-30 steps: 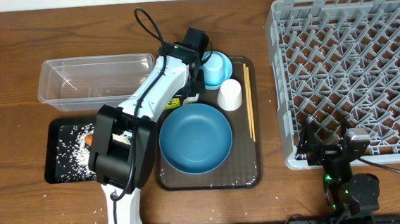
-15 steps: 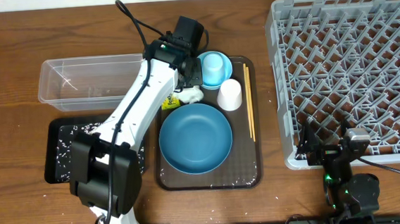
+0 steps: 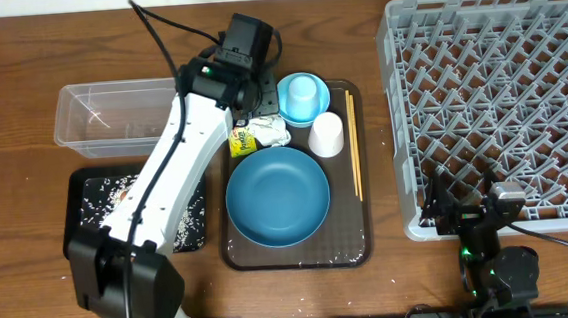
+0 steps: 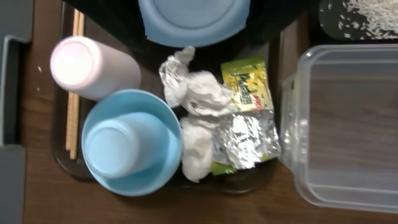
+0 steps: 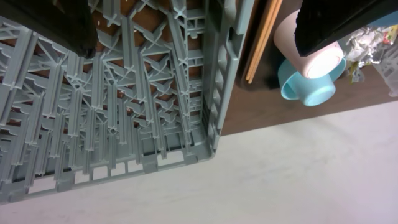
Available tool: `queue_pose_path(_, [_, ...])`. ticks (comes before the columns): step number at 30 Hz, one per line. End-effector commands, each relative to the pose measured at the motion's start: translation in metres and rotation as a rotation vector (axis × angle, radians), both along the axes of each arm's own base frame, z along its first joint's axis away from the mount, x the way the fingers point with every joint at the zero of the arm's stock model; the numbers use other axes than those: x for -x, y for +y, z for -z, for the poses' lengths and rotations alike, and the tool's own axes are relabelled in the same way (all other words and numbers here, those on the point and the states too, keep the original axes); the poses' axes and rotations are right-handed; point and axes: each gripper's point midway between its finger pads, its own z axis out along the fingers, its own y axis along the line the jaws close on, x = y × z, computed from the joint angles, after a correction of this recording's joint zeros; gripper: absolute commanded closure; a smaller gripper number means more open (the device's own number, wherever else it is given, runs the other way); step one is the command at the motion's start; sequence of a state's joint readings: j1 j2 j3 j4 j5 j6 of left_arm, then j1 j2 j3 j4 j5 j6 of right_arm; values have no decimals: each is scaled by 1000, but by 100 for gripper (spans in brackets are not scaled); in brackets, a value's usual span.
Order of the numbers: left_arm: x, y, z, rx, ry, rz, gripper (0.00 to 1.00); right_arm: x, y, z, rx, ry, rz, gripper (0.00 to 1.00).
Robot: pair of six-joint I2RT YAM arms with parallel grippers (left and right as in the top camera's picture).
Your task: Sort waste into correct bins and load items into the dishwasher rack
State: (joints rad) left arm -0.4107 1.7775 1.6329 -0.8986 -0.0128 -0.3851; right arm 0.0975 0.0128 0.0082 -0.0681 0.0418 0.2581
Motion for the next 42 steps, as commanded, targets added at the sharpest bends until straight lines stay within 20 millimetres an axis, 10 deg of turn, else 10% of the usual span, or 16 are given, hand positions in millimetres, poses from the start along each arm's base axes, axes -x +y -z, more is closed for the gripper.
queue_pose_path(1, [7,-10,31,-9,96,34,43,0,0,1,13,0,1,1])
queue_pose_path(11, [24,-22,125,-115,317,78,33,0,0,1,13,0,1,1])
queue_pose_path(18, [29,-20,156,-147,386,77,34,0,0,1,13,0,0,1])
queue_pose_path(22, [26,-20,157,-150,375,75,60,0,0,1,13,0,1,1])
queue_pose_path(28, [17,-24,137,-126,318,82,93,0,0,1,13,0,1,1])
queue_pose_path(42, [15,-24,16,-12,61,83,94,0,0,1,13,0,0,1])
